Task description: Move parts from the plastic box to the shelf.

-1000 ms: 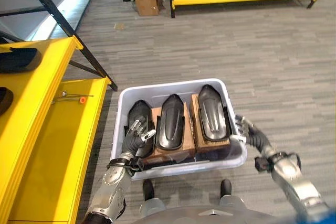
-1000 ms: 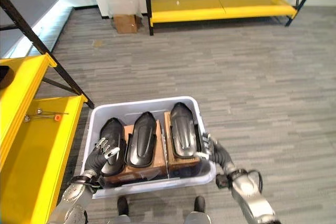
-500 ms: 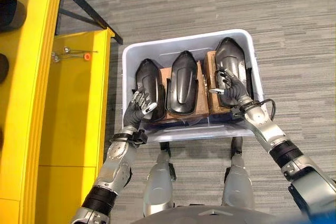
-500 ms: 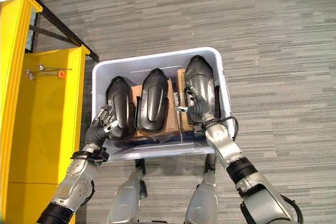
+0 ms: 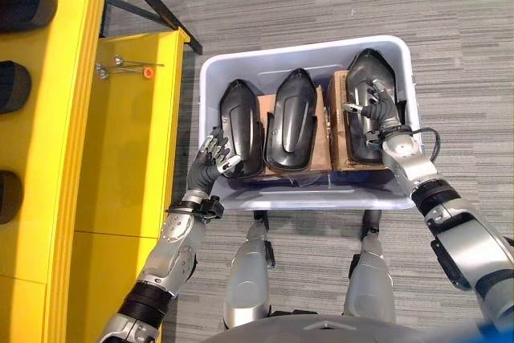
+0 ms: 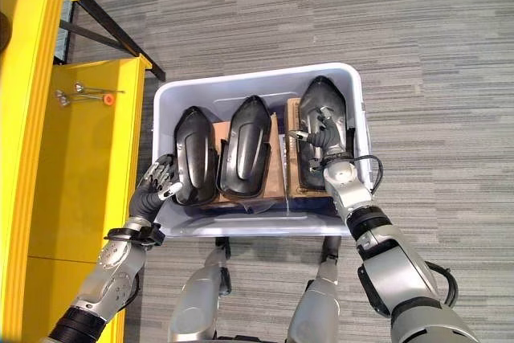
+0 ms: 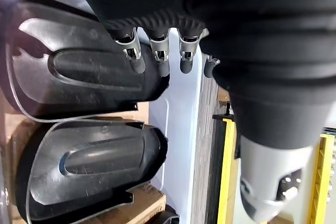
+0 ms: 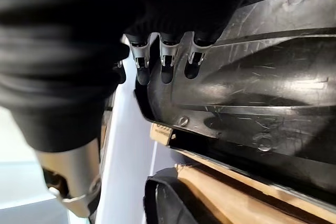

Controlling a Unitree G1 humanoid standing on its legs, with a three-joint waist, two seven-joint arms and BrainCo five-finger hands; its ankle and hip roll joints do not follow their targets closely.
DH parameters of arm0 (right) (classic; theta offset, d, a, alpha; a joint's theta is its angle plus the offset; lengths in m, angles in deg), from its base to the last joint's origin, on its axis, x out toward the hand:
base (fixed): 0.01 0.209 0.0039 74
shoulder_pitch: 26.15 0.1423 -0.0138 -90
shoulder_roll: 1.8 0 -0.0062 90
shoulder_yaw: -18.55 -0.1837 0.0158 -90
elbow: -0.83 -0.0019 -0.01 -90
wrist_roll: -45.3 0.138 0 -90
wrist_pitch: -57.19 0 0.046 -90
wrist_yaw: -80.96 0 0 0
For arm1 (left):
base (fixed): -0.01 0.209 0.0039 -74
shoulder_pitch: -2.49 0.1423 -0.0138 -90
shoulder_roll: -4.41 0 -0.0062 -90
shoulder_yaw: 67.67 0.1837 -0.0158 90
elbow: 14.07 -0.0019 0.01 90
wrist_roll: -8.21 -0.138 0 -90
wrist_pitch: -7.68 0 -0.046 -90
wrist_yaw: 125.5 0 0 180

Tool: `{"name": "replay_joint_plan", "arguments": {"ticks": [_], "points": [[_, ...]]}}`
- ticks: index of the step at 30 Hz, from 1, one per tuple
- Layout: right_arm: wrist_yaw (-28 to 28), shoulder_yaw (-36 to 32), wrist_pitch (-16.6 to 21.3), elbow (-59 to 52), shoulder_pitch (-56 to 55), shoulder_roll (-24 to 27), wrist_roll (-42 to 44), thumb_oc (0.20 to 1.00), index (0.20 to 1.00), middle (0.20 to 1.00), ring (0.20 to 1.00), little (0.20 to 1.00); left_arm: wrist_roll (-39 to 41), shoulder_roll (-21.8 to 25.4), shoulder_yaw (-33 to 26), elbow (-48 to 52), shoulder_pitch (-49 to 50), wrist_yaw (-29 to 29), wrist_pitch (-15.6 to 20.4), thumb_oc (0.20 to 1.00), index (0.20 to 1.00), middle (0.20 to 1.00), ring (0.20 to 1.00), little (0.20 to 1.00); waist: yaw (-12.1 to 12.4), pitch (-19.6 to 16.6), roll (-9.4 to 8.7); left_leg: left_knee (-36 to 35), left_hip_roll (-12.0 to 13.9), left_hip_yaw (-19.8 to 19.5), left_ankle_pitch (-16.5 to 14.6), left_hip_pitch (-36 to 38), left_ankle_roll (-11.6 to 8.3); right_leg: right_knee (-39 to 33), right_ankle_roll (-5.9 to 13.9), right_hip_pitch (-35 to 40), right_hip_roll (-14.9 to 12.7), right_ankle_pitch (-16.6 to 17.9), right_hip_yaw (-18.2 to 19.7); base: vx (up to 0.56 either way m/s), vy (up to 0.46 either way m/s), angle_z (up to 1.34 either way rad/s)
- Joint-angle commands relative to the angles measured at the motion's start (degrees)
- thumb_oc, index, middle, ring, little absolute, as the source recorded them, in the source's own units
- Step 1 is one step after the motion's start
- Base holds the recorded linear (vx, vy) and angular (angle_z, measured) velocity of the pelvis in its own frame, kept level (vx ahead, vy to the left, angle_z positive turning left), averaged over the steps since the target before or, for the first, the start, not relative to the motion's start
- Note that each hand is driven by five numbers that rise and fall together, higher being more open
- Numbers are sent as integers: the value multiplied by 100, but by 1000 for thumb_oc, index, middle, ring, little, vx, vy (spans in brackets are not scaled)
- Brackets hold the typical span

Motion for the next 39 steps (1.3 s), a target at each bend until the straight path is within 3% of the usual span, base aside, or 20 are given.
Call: {"name": "replay_joint_plan", "arguments": {"ticks": [1,10,16,23,24,29,31,33,35,39], "points": [[-173,-113,371,19,394,45,157,1000,1000,1000,1000,1000,123,289,83,476,-24,-130,355,1000,1000,1000,1000,1000,66,-38,-100,825,118,-217,-566,-255,-51,1036,-275,-497,-163,-617,30,8,2,5],[296,249,229,901,214,-742,590,1000,1000,1000,1000,1000,202,280,259,405,-90,-102,328,1000,1000,1000,1000,1000,190,-18,23,827,98,-311,-560,-373,-28,1138,-297,-607,-145,-688,0,5,-1,1],[526,5,184,1423,-180,-1296,1181,1000,1000,1000,1000,1000,243,226,340,444,-32,-82,301,1000,1000,1000,1000,1000,259,-28,164,890,28,-401,-606,-482,-4,1145,-291,-615,-182,-727,-44,37,13,4],[663,268,179,1020,-590,-1527,1223,1000,1000,1000,1000,1000,201,184,342,361,-65,-119,293,1000,1000,1000,1000,1000,229,-15,153,957,2,-396,-654,-526,14,1160,-294,-647,-195,-730,-17,13,13,3],[754,532,216,279,-916,-1598,1309,1000,1000,1000,1000,1000,188,144,286,317,-86,-195,318,1000,1000,1000,1000,1000,158,5,80,946,3,-382,-661,-507,15,1154,-295,-659,-188,-724,6,0,0,0],[725,744,262,-502,-1222,-1491,1214,1000,1000,1000,1000,1000,182,121,221,298,-95,-287,343,1000,1000,1000,1000,1000,41,42,-26,951,21,-358,-663,-506,7,1162,-299,-685,-174,-716,44,0,0,0],[662,832,322,-1285,-1531,-1295,1111,1000,1000,1000,1000,1000,186,102,148,290,-78,-397,352,1000,1000,1000,1000,1000,-80,73,-134,982,46,-346,-675,-522,0,1182,-305,-712,-156,-716,76,0,0,0],[598,793,360,-1791,-1708,-1121,975,1000,1000,1000,1000,1000,158,89,83,286,-70,-477,369,1000,1000,1000,1000,1000,-157,78,-194,982,60,-329,-683,-516,-3,1189,-303,-725,-147,-717,87,-1,1,-5],[481,433,569,-3066,-2072,-760,890,1000,1000,1000,1000,1000,110,57,-96,367,-21,-596,399,1000,1000,1000,1000,1000,-298,95,-301,982,91,-304,-693,-501,-10,1206,-292,-748,-128,-710,137,-2,-2,-3],[399,108,748,-3962,-2310,-543,723,1000,1000,1000,1000,1000,70,36,-165,431,37,-636,407,1000,1000,1000,1000,1000,-386,101,-360,984,112,-297,-697,-502,-13,1214,-283,-762,-119,-699,157,-1,0,-8]]}}
